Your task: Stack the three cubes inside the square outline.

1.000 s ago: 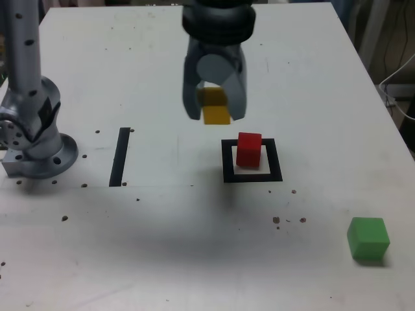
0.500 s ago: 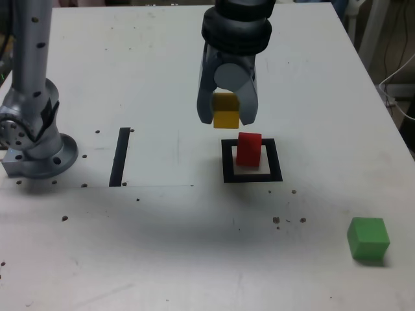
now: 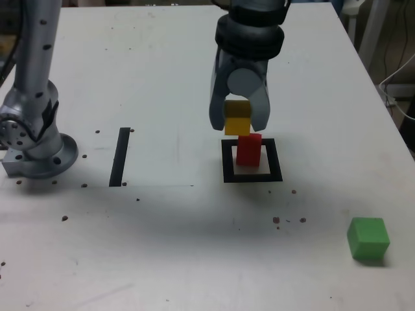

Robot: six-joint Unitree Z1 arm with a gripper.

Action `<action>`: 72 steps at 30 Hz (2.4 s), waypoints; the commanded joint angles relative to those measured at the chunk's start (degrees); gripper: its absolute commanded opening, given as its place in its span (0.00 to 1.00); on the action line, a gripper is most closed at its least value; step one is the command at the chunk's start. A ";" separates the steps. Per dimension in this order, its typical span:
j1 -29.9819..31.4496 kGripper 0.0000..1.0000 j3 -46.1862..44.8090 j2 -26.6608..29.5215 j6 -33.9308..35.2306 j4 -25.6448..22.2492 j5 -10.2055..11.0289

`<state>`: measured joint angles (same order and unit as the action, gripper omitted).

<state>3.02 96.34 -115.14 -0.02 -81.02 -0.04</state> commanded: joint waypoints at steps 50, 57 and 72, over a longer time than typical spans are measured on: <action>-1.57 0.62 -2.02 -2.94 -4.05 4.97 -2.05; -2.26 0.73 -1.63 -3.24 -4.34 5.20 -0.48; -2.19 1.00 -1.68 -2.09 -5.69 4.33 -0.17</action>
<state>0.72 94.57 -117.65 -5.64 -76.21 -0.04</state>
